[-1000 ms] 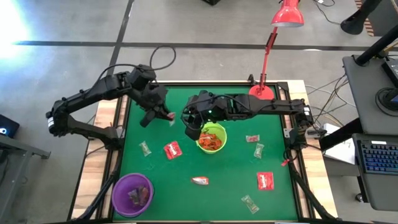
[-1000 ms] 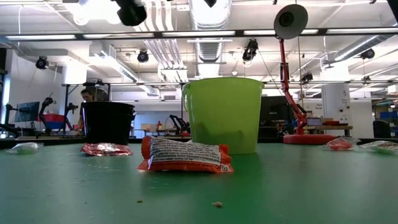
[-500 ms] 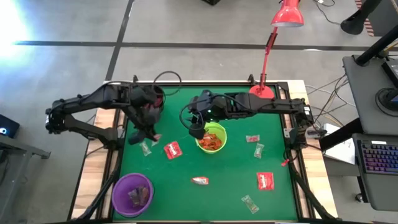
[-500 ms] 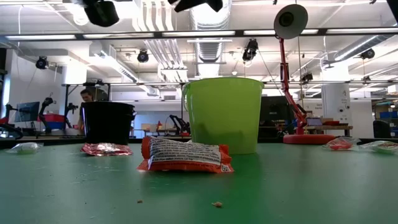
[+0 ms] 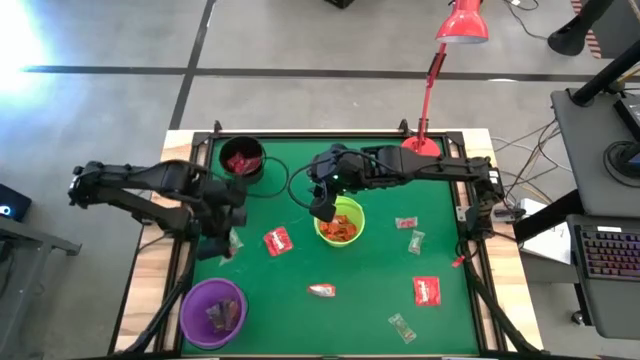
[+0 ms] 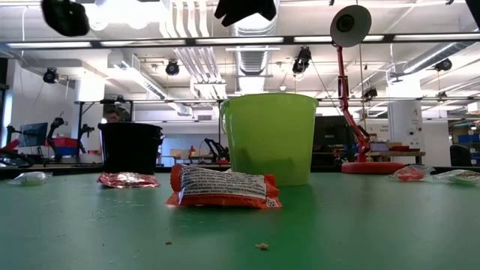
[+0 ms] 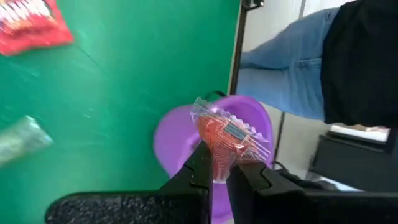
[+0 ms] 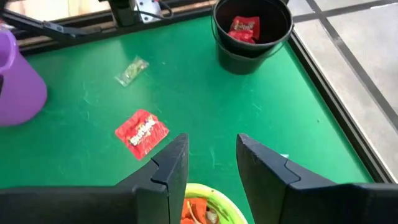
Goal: Sort candy
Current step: Put the pink gummy into the purple bucket
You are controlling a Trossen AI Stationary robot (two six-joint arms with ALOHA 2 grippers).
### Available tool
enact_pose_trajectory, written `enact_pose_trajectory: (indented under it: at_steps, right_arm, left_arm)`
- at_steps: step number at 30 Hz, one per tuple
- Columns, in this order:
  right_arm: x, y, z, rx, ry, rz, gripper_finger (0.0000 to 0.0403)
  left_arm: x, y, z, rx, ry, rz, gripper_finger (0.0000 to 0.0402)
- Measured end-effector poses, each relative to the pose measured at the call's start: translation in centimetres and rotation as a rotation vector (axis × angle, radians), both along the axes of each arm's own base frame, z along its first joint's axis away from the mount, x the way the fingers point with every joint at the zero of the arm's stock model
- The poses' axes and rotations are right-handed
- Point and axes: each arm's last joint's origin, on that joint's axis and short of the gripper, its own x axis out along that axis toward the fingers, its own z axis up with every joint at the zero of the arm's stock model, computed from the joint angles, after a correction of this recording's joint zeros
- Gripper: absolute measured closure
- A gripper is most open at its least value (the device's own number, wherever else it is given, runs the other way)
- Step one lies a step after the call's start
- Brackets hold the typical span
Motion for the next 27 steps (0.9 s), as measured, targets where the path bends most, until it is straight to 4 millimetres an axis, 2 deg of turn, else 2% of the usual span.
enact_pose_trajectory:
  at_steps: [9,16,21,27]
  right_arm:
    - [-0.5,-0.3,-0.5,-0.028,0.085,0.028,0.0278]
    - [-1.0,-0.4,-0.8,-0.055,0.153,0.056,0.0282]
    - [-1.1,-0.4,-0.9,-0.052,0.165,0.054,0.0279]
    - [-1.2,-0.4,-1.0,-0.051,0.173,0.055,0.0281]
  left_arm:
    - [-0.3,-4.0,-0.2,-0.088,0.093,0.007,0.0397]
    - [-0.7,-6.3,-0.7,-0.102,0.224,0.001,0.0396]
    - [-0.7,-7.5,-1.2,-0.114,0.301,-0.016,0.0394]
    - [-0.2,-8.0,-1.8,-0.102,0.341,-0.012,0.0372]
